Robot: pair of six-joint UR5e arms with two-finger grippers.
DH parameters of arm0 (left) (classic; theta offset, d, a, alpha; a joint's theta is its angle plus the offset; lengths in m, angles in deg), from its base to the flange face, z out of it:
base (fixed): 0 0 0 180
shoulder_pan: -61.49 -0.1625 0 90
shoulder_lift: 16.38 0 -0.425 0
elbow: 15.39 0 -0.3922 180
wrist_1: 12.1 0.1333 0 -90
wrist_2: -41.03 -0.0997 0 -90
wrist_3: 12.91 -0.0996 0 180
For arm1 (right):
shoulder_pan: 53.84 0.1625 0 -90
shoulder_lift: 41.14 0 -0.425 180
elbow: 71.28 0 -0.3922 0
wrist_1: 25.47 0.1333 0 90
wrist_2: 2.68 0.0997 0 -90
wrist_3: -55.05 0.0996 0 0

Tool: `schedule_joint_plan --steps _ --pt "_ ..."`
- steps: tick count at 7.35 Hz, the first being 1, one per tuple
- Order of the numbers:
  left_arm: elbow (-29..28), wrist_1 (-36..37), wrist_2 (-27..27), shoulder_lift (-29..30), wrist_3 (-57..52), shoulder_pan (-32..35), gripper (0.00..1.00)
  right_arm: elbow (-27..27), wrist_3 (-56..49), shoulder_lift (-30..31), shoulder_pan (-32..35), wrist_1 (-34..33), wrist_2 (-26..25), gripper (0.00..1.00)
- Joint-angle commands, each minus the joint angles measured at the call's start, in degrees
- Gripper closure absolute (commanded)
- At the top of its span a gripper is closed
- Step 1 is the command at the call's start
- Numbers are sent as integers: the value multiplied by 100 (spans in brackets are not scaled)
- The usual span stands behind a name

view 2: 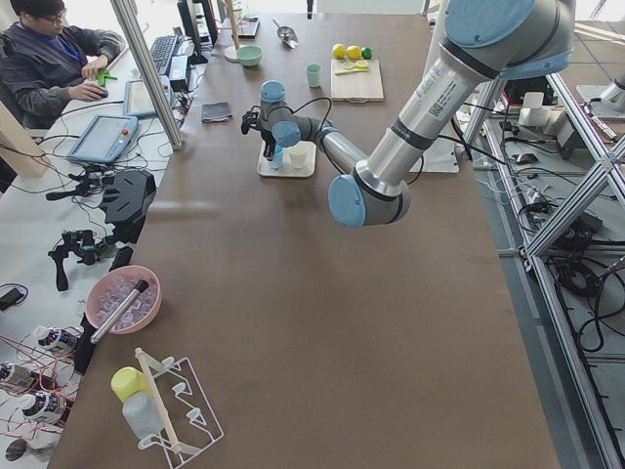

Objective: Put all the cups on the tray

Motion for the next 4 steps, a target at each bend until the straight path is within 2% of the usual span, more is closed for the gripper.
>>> schedule_joint_plan --steps 1,2,3,4 --pt "326 143 -39 -51 -25 245 3 -7 89 2 -15 0 -15 0" --pt "806 709 519 -313 -452 700 3 -7 385 2 -146 26 -24 0" --pt "1560 1420 890 -733 -1396 1253 3 -25 832 10 -434 374 -102 0" --pt "2298 2227 963 -1120 -2119 1597 3 -25 1124 158 -689 726 -129 0"
